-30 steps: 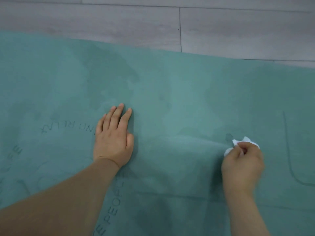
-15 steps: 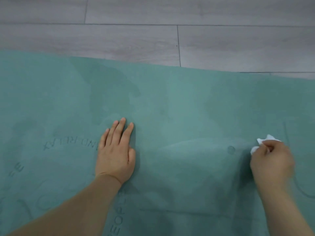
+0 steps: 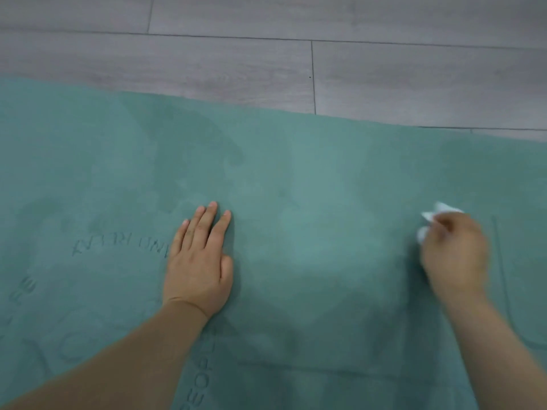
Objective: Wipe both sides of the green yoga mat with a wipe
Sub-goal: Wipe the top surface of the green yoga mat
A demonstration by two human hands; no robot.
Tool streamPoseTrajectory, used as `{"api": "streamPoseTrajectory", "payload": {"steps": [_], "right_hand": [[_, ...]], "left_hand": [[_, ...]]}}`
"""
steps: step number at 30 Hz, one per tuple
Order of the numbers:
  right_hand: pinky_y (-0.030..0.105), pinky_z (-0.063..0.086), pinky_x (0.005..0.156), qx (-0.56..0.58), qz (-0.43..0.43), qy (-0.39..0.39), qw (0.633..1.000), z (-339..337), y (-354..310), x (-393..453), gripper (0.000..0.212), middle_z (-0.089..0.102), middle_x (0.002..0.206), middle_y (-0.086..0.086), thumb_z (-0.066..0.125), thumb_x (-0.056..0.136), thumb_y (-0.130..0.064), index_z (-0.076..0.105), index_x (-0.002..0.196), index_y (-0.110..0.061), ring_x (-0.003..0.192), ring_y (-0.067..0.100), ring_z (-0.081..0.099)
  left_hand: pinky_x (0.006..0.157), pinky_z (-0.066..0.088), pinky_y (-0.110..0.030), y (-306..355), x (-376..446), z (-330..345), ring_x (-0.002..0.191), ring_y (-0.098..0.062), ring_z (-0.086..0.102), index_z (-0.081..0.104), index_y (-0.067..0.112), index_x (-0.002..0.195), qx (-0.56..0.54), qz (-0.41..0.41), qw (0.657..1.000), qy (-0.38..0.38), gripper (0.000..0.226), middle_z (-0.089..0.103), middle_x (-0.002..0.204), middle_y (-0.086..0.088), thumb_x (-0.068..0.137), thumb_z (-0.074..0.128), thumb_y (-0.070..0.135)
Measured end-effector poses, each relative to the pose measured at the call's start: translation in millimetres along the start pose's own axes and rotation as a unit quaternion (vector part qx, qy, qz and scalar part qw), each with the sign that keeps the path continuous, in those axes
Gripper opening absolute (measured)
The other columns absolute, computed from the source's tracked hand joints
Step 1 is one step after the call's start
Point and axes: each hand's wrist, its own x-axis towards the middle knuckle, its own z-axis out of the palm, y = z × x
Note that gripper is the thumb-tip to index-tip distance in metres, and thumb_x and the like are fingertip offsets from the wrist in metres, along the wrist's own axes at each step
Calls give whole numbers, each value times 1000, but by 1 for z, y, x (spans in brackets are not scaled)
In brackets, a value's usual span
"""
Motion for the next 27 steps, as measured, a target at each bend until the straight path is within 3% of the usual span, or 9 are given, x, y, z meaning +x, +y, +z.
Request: {"api": "streamPoseTrajectory", "payload": {"steps": [2,4,6,10,12,17,21,24,27], "right_hand": [[31,42,92,-10,125,57,991,-6,8,-7,20,62,122,16,46,83,-8,63,91,-3,108,34,60],[33,42,91,5,124,91,988,27,-29,-15,18,63,113,20,48,82,-2,62,93,-1,104,37,59],[37,43,87,59,-7,60,996,78,-96,-22,18,63,100,21,53,78,3,62,94,0,93,38,60],[30,40,84,82,-280,-207,934,137,-210,-67,15,56,118,12,52,85,-2,59,98,-4,101,30,57],[28,39,82,81,-328,-214,917,127,-204,-50,16,56,116,10,51,85,0,59,98,-6,98,28,57],[32,43,92,-13,-39,34,999,50,-44,52,26,66,106,18,50,81,-14,65,100,-4,100,33,60],[35,41,94,-4,150,123,981,47,-32,61,22,62,115,19,46,82,-10,60,98,-3,111,34,55],[33,37,86,58,-31,80,995,106,-130,39,17,62,101,21,48,82,2,61,92,-2,97,36,57],[38,44,82,69,-314,-127,938,148,-209,3,15,60,105,17,51,82,3,59,92,-4,94,35,59]], "left_hand": [[120,12,-39,0,1,-1,146,-24,26,44,11,146,1,-2,1000,1,68,35,157,-9,81,29,23],[120,12,-38,1,0,-1,145,-23,27,45,11,145,-2,-3,1000,3,67,36,156,-9,81,29,23],[121,10,-36,0,1,-2,145,-23,28,46,10,144,-5,-5,1000,3,67,37,156,-9,80,30,23],[121,12,-38,-1,0,0,144,-24,32,48,10,139,-10,-2,1000,5,62,38,155,-9,80,35,23],[120,14,-38,-1,0,0,143,-25,33,50,10,137,-11,-2,1000,10,62,40,154,-10,78,36,24],[119,16,-40,1,0,-1,144,-23,32,52,10,138,-14,-6,1000,8,64,41,154,-9,78,34,24],[118,18,-41,1,2,-2,143,-23,33,53,10,137,-14,-8,1000,11,64,42,153,-9,77,34,23],[118,18,-41,1,2,-3,143,-23,32,53,10,137,-19,-4,1000,9,64,42,153,-9,77,35,23],[118,18,-42,1,3,-3,143,-24,33,52,11,138,-14,-5,1000,5,65,41,153,-9,76,36,24]]}}
